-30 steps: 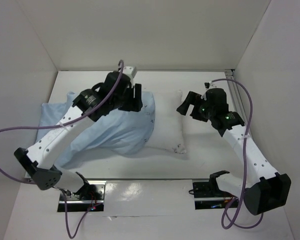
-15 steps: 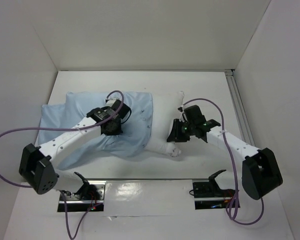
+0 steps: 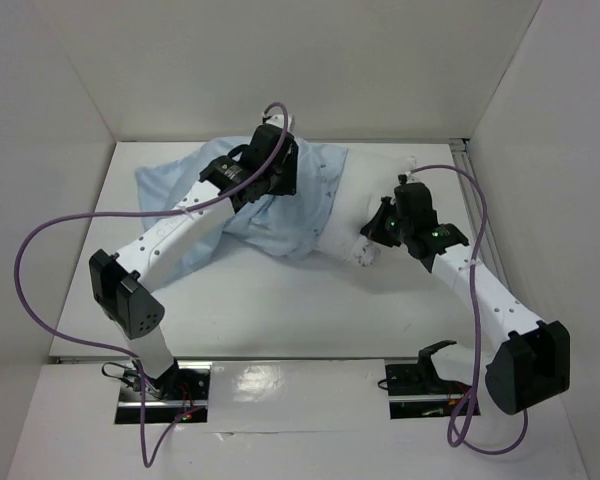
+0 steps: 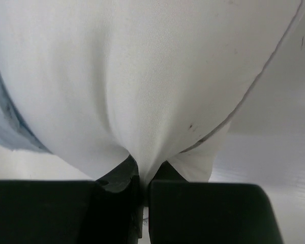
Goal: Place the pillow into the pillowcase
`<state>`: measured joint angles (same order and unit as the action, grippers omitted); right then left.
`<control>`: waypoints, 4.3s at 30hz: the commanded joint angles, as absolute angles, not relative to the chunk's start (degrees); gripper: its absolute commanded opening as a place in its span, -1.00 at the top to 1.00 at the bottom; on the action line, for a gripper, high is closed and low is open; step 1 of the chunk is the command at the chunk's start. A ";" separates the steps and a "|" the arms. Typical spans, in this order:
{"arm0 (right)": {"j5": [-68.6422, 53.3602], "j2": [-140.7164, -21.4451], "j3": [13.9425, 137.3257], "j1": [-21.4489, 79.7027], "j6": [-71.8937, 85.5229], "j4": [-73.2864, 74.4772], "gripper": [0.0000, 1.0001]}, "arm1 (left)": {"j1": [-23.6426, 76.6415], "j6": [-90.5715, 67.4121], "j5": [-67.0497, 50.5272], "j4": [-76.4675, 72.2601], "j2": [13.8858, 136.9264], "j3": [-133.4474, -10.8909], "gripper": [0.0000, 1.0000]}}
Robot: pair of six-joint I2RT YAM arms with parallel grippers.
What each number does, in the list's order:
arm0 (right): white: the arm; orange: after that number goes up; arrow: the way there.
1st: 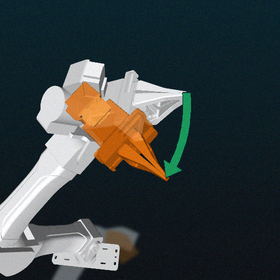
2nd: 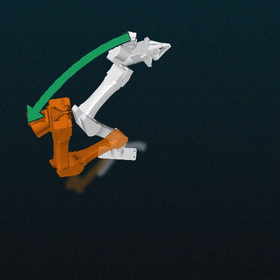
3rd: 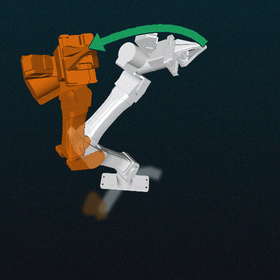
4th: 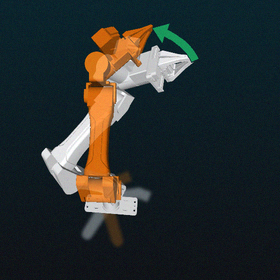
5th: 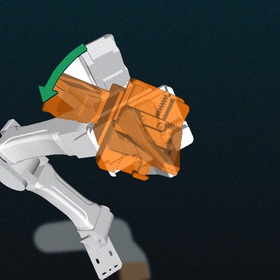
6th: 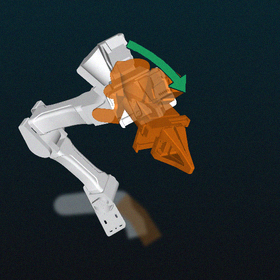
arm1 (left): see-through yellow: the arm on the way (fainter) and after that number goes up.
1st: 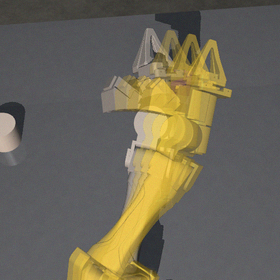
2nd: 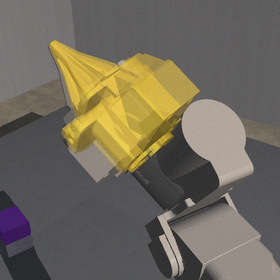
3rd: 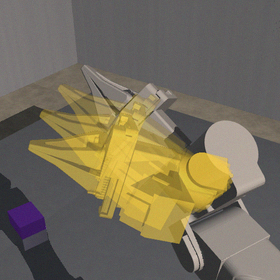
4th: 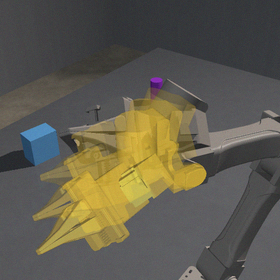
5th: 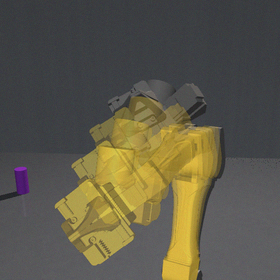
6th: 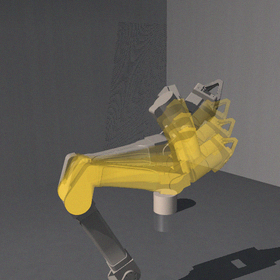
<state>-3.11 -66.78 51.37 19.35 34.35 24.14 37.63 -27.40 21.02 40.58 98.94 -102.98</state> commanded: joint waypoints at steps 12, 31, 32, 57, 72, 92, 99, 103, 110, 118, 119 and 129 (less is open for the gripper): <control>-16.87 -72.24 56.78 10.20 33.57 14.07 1.00 | 54.38 -34.88 34.60 29.54 79.81 -71.22 -0.06; -20.13 -72.86 58.36 8.00 33.57 14.06 1.00 | 52.83 -32.78 45.70 3.07 103.52 -67.58 -0.51; -20.13 -72.86 58.36 8.00 33.57 14.58 1.00 | 52.82 -32.78 47.36 3.08 106.06 -68.54 -0.47; -26.71 -82.25 57.30 7.47 39.37 3.08 1.00 | 57.30 -29.79 -2.00 17.23 99.14 -104.04 1.00; -37.44 -69.89 66.01 4.75 35.33 17.74 1.00 | 43.25 -30.94 -18.01 36.55 90.79 -130.85 1.00; -35.52 -69.51 61.98 4.14 30.74 42.40 1.00 | 23.91 -31.74 -28.82 44.03 126.30 -142.83 0.64; -30.08 -88.37 62.54 -0.35 43.51 15.82 -0.43 | 27.51 -22.24 -18.29 43.15 112.60 -135.71 -1.00; -22.45 -92.11 70.21 -2.98 39.64 23.01 -0.74 | 27.51 -19.96 -10.49 47.71 108.98 -133.51 -0.92; -15.47 -82.63 68.30 -8.17 35.88 24.78 -0.98 | 35.76 -18.54 6.11 50.10 104.77 -121.30 -0.85; -15.29 -75.07 62.41 -8.17 29.62 28.74 -0.98 | 42.62 -22.85 20.56 52.73 106.87 -113.66 -0.90; -16.42 -73.49 60.31 -8.17 28.92 29.35 -0.98 | 43.50 -22.85 21.35 52.73 106.87 -112.51 -0.90; -30.82 -70.14 52.39 -5.99 22.25 29.54 -0.98 | 44.65 -28.73 29.79 57.74 108.28 -109.42 -0.16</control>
